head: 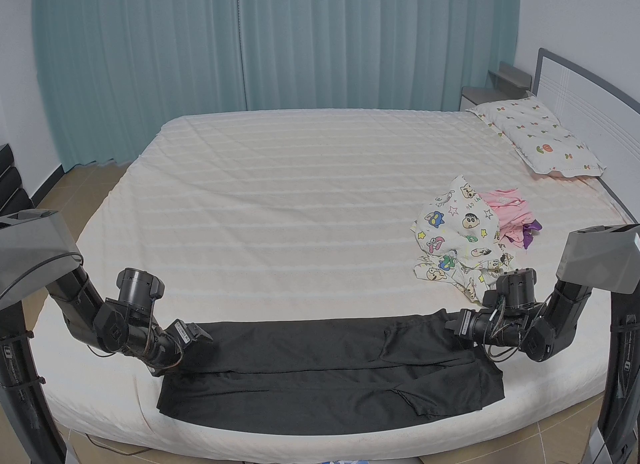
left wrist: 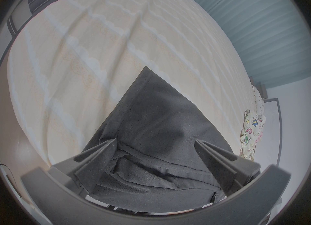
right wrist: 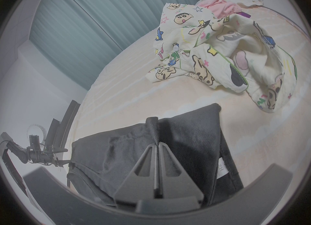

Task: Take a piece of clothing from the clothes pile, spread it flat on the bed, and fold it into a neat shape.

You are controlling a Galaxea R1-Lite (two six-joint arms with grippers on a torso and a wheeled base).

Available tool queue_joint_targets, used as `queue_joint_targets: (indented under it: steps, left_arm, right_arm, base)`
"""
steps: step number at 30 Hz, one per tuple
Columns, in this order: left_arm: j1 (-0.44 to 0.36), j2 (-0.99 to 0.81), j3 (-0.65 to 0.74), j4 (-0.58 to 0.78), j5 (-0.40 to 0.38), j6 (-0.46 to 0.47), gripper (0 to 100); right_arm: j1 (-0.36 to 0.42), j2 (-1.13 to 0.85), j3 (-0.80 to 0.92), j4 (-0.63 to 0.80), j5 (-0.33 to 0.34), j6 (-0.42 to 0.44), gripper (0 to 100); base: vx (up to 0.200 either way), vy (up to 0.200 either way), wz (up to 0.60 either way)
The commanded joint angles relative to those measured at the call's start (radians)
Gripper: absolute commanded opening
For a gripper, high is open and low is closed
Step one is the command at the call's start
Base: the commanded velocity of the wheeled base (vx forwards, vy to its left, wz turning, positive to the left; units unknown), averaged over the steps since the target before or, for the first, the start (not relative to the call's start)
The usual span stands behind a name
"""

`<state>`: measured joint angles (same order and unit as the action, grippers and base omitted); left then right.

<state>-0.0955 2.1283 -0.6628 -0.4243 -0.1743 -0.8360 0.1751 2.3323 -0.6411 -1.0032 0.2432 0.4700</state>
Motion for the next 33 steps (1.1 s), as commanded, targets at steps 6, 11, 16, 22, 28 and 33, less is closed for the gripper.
queue_joint_targets:
  steps: [6,11,16,22,28,33]
  left_arm:
    - [0.000,0.001,0.000,-0.001,0.001,0.000,100]
    - [0.000,0.001,0.000,-0.001,0.001,0.000,100]
    - [-0.001,0.001,0.000,0.001,0.002,0.000,100]
    - [-0.001,0.001,0.000,0.001,0.004,0.000,100]
    - [-0.001,0.002,0.000,0.001,0.004,0.001,100]
    - [-0.001,0.002,0.000,0.001,0.004,0.003,100]
  right_arm:
    - [-0.016,-0.008,0.014,0.000,0.001,-0.002,0]
    - [-0.029,-0.010,0.018,0.000,0.001,-0.004,0]
    - [-0.045,-0.001,0.018,0.000,0.001,-0.004,0]
    - [-0.043,0.002,0.027,-0.003,0.002,-0.010,100]
    - [-0.037,-0.027,0.011,-0.014,0.002,-0.016,100]
    - [0.014,-0.120,-0.022,0.011,0.002,-0.010,100]
  base:
    - [0.000,0.000,0.00]
    - [0.000,0.000,0.00]
    - [0.000,0.000,0.00]
    - [0.000,0.000,0.00]
    - [0.000,0.000,0.00]
    - [0.000,0.000,0.00]
